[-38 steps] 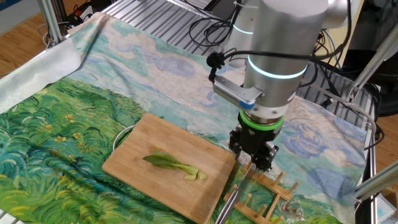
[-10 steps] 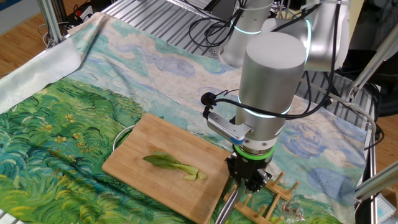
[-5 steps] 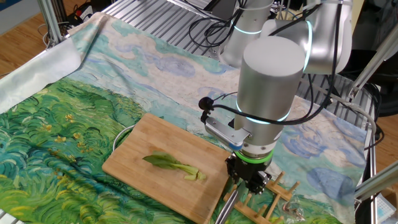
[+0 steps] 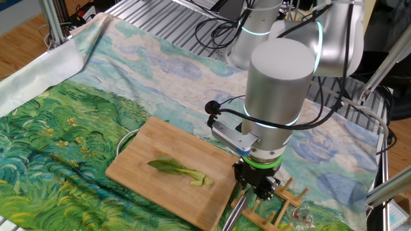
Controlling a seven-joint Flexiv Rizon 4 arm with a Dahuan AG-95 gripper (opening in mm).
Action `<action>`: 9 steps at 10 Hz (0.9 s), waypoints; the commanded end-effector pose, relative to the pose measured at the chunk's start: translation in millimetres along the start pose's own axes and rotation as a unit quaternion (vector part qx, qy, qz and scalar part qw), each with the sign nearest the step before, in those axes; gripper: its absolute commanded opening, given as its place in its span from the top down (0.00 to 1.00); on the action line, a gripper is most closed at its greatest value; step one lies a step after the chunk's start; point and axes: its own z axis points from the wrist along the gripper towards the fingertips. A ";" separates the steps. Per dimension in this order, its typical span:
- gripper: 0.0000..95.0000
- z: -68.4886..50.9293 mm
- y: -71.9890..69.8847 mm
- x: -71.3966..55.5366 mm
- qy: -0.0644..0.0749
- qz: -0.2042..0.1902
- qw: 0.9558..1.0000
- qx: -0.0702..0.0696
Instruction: Chop the pakchoi
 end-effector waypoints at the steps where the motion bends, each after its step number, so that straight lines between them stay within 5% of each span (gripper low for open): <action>1: 0.80 9.6 1.3 -0.2 0.000 0.000 1.000 -0.002; 7: 0.80 14.9 0.5 2.0 0.000 -0.004 1.000 -0.003; 8: 1.00 15.3 0.6 2.0 -0.001 -0.005 1.000 -0.003; 9: 1.00 14.8 0.7 2.1 -0.001 -0.007 1.000 -0.002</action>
